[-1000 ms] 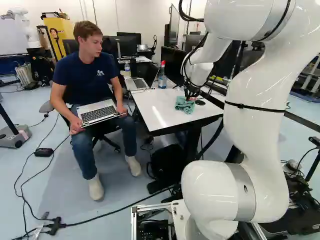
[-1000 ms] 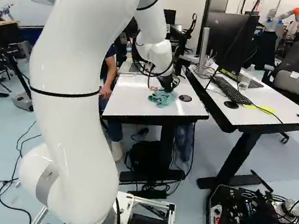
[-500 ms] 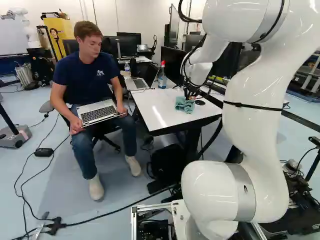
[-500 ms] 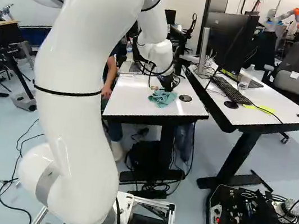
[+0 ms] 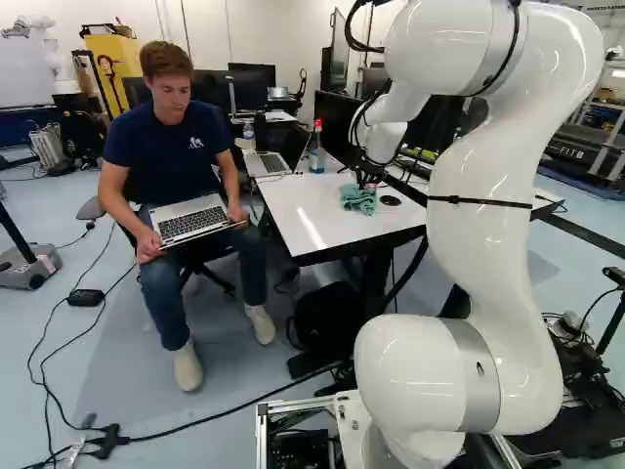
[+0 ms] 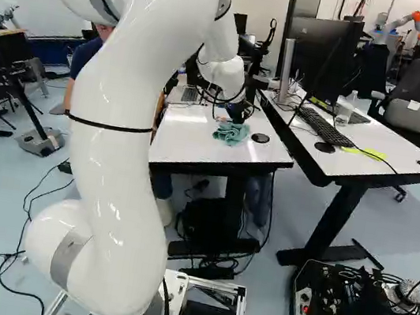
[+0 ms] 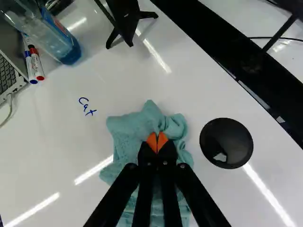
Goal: Clean the table with the green towel
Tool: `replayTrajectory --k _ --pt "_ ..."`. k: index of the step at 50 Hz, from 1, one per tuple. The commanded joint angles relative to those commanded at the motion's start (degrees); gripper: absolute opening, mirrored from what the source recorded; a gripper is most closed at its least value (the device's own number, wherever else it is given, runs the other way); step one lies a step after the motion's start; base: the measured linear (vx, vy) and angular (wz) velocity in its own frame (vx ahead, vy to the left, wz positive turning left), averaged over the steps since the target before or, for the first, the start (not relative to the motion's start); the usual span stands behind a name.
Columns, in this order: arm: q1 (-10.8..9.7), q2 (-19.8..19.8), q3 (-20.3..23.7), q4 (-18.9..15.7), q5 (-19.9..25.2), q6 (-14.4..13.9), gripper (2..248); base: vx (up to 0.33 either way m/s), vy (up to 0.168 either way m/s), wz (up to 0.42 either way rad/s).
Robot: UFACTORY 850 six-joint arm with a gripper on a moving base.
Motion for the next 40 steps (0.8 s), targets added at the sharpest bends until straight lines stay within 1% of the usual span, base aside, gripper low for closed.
replayTrajectory --k 13,28,34,40 --pt "0.08 -0.50 -0.66 0.00 0.00 0.00 22 0.000 0.000 0.000" --pt "0.47 -1.93 -2.55 0.00 0.00 0.00 22 0.000 0.000 0.000" --pt "0.60 -1.64 -2.16 0.00 0.00 0.00 22 0.000 0.000 0.000" --pt "0.69 -0.55 -0.72 0.00 0.00 0.00 22 0.000 0.000 0.000"
